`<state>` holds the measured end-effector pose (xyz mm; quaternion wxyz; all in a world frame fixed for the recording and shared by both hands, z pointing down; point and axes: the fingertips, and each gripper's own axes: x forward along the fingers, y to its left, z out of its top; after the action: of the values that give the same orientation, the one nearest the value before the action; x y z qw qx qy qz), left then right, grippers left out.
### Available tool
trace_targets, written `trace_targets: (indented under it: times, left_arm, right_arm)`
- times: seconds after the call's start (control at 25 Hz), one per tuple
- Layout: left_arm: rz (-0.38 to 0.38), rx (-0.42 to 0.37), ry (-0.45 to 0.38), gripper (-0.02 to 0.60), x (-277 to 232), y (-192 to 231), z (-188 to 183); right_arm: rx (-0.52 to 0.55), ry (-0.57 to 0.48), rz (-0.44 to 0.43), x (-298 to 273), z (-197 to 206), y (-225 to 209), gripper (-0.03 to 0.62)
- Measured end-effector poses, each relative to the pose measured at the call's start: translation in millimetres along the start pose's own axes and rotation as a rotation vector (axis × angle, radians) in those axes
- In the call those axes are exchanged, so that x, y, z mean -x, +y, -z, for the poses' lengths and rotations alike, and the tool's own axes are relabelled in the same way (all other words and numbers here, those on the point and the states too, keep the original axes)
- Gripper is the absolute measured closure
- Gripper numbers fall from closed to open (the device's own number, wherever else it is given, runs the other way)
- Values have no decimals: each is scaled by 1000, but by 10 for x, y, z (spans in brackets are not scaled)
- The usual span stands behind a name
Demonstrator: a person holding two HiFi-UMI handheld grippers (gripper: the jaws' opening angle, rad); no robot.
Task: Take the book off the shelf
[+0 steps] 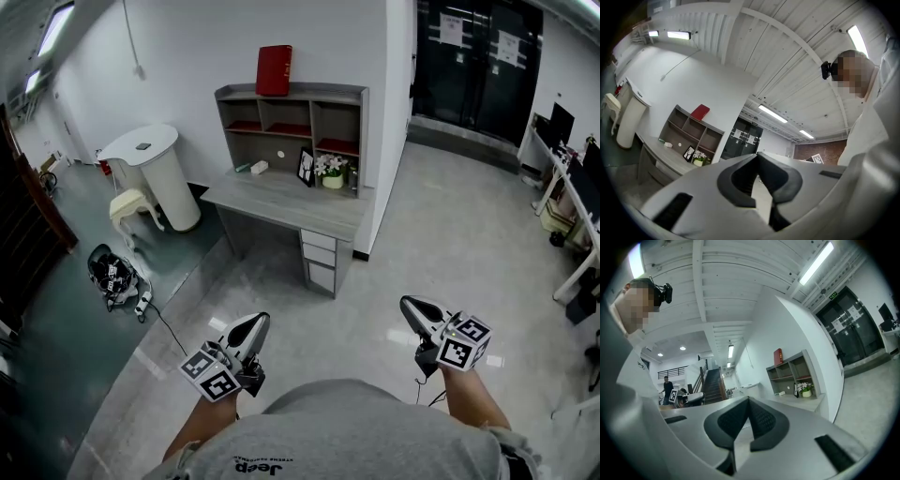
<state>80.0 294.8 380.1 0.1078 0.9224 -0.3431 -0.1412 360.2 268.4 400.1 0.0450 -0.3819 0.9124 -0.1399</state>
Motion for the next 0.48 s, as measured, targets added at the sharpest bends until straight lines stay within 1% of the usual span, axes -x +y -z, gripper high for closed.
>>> trace_targets:
  times: [0.2, 0.36, 0.48]
  left_arm:
    - [17, 11, 27, 566, -271, -102, 111]
    - [36, 4, 52, 566, -424, -138, 144]
    - [50, 4, 59, 566, -517, -90, 146]
  right_arm:
    - [-40, -29, 22, 253, 49, -311, 589]
    - [-56, -31, 35, 319, 89, -389, 589]
    - [-55, -26, 47, 312, 120, -417, 589]
